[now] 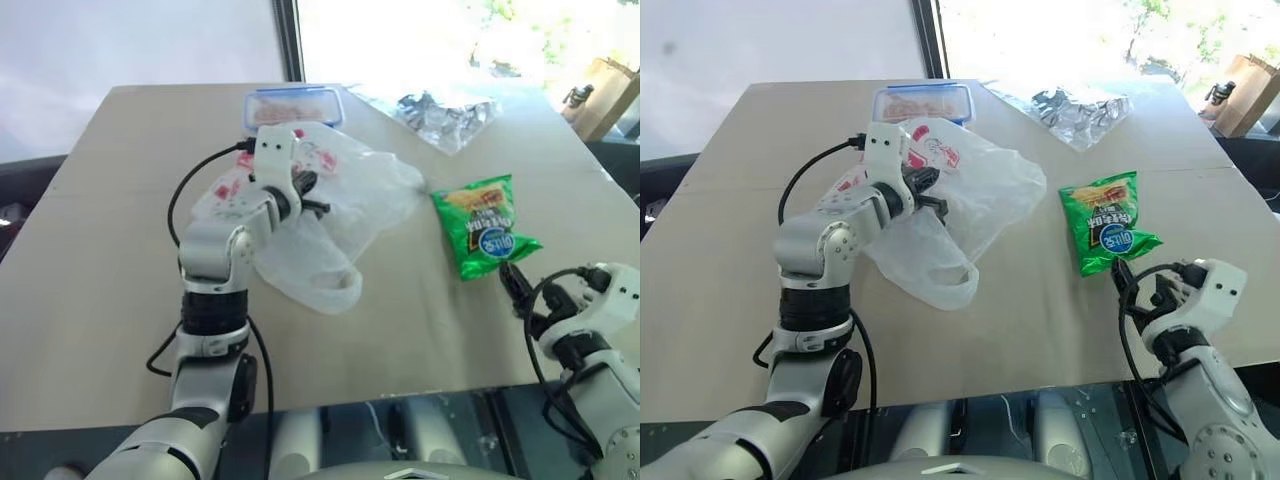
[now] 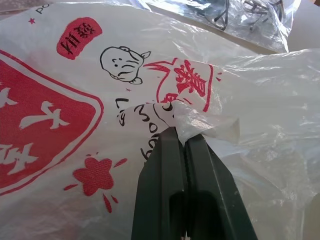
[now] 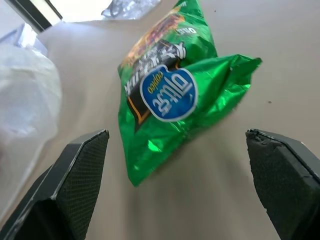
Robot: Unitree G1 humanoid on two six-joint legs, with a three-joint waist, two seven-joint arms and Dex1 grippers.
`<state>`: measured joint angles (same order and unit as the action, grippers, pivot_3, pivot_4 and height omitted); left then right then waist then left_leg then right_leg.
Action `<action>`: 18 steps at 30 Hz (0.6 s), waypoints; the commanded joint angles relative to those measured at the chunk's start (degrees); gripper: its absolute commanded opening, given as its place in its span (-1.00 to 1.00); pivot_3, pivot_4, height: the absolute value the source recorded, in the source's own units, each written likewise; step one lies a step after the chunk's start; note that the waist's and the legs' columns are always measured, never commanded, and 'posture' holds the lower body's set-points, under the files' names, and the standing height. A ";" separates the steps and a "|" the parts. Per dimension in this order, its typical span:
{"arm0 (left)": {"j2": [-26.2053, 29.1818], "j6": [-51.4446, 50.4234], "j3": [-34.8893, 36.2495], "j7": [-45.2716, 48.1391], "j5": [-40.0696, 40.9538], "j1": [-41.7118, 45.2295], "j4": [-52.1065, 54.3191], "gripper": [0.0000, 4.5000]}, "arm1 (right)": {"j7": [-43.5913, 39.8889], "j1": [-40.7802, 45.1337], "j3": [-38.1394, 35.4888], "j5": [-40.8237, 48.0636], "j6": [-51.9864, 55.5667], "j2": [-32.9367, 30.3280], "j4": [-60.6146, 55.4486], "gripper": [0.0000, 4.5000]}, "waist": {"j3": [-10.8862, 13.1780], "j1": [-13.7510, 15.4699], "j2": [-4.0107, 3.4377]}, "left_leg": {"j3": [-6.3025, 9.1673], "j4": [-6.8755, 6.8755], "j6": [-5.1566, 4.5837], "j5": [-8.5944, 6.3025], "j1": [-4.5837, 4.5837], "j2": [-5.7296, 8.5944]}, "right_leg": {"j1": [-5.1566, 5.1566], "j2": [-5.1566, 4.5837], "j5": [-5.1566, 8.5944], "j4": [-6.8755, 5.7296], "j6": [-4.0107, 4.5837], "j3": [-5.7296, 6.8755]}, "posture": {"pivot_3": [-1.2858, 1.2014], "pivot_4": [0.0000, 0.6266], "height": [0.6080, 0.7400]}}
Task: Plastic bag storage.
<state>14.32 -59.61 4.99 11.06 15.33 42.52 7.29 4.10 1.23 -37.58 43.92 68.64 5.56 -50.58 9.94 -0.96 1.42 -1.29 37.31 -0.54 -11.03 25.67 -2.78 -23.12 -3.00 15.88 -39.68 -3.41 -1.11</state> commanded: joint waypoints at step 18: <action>2.44 -4.97 2.93 -3.14 0.22 -1.84 10.59 -1.00 | -6.48 3.92 17.89 -15.00 -33.29 -4.39 31.67 -0.65 | -0.06 -0.12 0.05 | 0.02 -0.15 0.00 0.00 -0.03 -0.01 | 0.09 0.02 0.00 0.21 0.00 0.07 | 0.03 -0.52 1.00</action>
<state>16.57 -64.75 6.82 8.27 15.34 40.21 15.25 -0.78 5.68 -20.85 29.35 36.62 1.82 -18.71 9.88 -1.08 1.47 -1.26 37.14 -0.54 -11.03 25.65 -2.80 -23.04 -2.97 15.88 -39.47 -3.41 -1.04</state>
